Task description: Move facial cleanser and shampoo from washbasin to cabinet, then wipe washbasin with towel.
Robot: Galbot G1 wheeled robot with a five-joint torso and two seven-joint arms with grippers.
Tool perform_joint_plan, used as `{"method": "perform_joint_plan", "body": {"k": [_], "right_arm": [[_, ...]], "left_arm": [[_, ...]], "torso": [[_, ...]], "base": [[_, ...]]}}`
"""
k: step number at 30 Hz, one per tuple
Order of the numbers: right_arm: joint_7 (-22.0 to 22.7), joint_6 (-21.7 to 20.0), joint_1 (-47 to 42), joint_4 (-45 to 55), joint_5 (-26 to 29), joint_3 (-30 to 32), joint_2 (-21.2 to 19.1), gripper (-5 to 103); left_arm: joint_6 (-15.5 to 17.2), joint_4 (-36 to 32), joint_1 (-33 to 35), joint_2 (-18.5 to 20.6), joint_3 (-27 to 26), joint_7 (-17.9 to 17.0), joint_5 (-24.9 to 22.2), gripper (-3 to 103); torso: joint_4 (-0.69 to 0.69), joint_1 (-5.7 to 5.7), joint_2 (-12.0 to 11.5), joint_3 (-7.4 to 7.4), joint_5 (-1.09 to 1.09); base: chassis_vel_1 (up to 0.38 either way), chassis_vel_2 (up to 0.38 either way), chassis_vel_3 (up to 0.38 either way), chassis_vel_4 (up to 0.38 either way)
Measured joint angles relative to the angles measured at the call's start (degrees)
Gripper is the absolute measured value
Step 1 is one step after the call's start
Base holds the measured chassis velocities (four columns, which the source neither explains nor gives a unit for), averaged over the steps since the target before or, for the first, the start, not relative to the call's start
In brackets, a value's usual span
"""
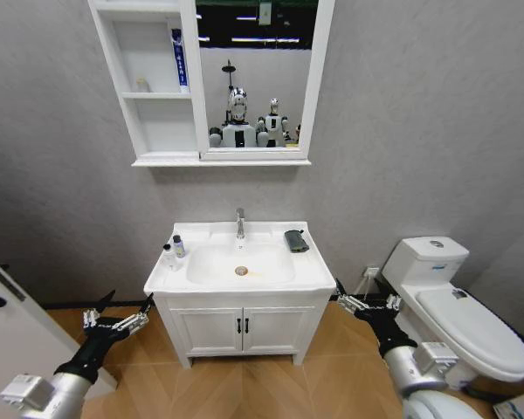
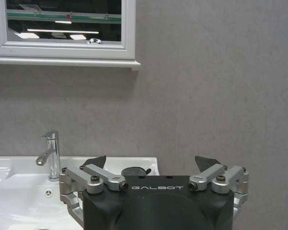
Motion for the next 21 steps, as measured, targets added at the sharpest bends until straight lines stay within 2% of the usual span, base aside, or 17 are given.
{"method": "perform_joint_plan", "body": {"k": [11, 13, 21], "right_arm": [[0.4, 0.6, 0.3, 0.0, -0.3, -0.1, 0.1, 100], [-1.1, 0.6, -0.1, 0.0, -1.4, 0.5, 0.1, 100], [-1.7, 0.4, -0.1, 0.0, -1.9, 0.9, 0.2, 100]], "left_arm": [[0.8, 0.1, -1.0, -0.4, 1.8, -1.1, 0.6, 100], [0.6, 0.1, -0.7, -0.3, 1.8, -1.0, 0.6, 100], [-0.2, 0.1, -0.4, -0.3, 1.5, -0.7, 0.6, 100]], "torso": [[0.00, -0.12, 0.0, -0.04, 0.00], [0.00, -0.11, 0.0, -0.04, -0.01], [0.00, -0.07, 0.0, -0.03, -0.01]], "base": [[0.029, -0.013, -0.037, 0.017], [0.000, 0.000, 0.000, 0.000], [-0.008, 0.014, 0.010, -0.006]]}}
